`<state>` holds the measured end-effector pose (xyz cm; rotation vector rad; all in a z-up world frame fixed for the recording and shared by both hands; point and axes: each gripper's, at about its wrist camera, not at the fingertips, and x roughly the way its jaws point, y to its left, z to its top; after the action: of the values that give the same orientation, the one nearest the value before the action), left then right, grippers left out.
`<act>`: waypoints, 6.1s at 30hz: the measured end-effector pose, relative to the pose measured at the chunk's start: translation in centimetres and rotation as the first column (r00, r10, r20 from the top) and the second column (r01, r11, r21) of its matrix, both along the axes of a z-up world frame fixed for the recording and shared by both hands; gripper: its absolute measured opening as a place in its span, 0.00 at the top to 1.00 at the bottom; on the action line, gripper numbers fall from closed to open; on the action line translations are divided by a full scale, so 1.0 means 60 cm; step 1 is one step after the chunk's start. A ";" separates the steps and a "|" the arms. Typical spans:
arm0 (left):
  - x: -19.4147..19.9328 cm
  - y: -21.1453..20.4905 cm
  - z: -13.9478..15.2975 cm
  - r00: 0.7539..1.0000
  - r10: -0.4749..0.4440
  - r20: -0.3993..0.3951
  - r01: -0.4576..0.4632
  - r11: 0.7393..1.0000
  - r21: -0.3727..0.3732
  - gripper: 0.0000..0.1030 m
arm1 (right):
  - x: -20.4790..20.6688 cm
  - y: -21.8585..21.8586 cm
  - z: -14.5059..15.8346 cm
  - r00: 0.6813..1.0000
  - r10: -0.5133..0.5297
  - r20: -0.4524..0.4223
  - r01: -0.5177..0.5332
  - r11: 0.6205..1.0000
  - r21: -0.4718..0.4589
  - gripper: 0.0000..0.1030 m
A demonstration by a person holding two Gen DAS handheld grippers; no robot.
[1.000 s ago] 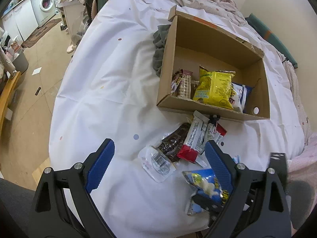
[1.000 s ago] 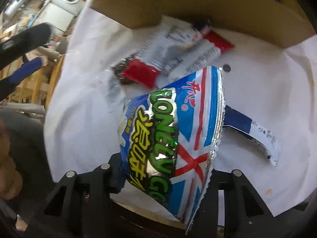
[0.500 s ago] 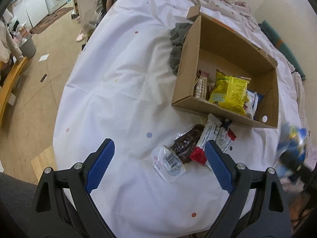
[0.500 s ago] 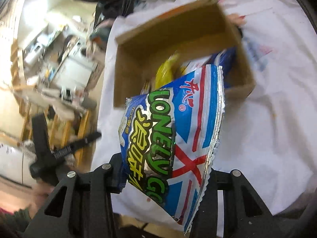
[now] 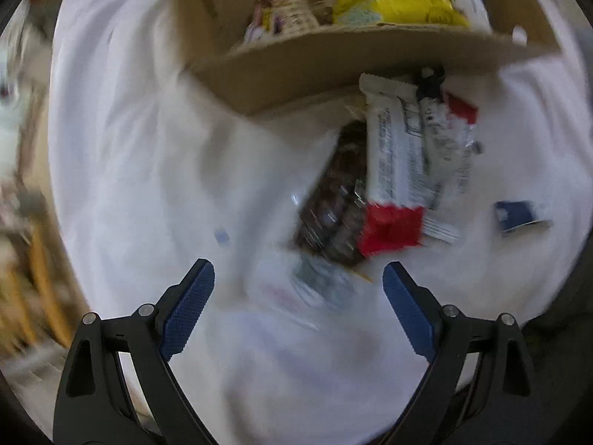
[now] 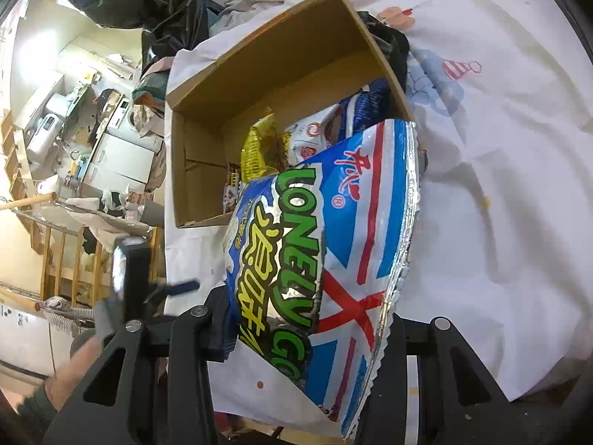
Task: Organize snacks
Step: 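Grasp the dark vacuum-packed snack with the left gripper while the right gripper holds the blue bag, then carry both snacks over the box, lower them inside and open both grippers, then withdraw both grippers from the box toward the remaining snacks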
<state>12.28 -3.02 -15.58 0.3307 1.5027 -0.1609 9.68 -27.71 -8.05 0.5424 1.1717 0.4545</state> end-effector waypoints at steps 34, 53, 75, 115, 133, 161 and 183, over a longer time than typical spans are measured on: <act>-0.071 0.019 0.015 0.988 0.059 -0.142 -0.074 0.991 -0.108 0.35 | -0.011 0.002 0.002 1.000 0.028 -0.006 -0.028 0.999 0.039 0.57; -0.006 0.101 0.048 0.976 0.206 -0.070 -0.212 0.974 -0.080 0.23 | -0.003 0.007 0.002 1.000 0.030 -0.008 -0.030 0.998 0.046 0.57; -0.022 -0.069 0.007 0.991 0.098 -0.086 -0.107 0.989 -0.097 0.36 | -0.001 0.009 -0.001 1.000 0.026 -0.015 -0.026 0.999 0.026 0.57; 0.132 0.020 0.265 0.886 0.242 0.395 -0.116 0.941 -0.317 0.51 | 0.147 -0.042 0.050 0.988 -0.107 0.116 0.101 0.993 0.054 0.57; 0.184 0.004 0.203 0.863 0.226 0.451 -0.089 0.948 -0.306 0.49 | 0.186 0.037 0.002 0.996 0.036 0.082 -0.032 0.998 -0.055 0.54; 0.151 -0.007 0.228 0.811 0.211 0.546 -0.065 0.960 -0.274 0.19 | 0.148 0.032 0.097 0.894 -0.032 0.446 0.182 0.937 -0.298 0.06; 0.122 0.041 0.248 0.769 0.345 0.538 -0.153 0.916 -0.370 0.19 | 0.138 0.034 0.103 0.917 -0.042 0.397 0.147 0.961 -0.236 0.00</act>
<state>19.59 -0.55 -0.68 -0.0831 0.8566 -0.0611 17.98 -25.70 -1.87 0.2603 0.8004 0.2983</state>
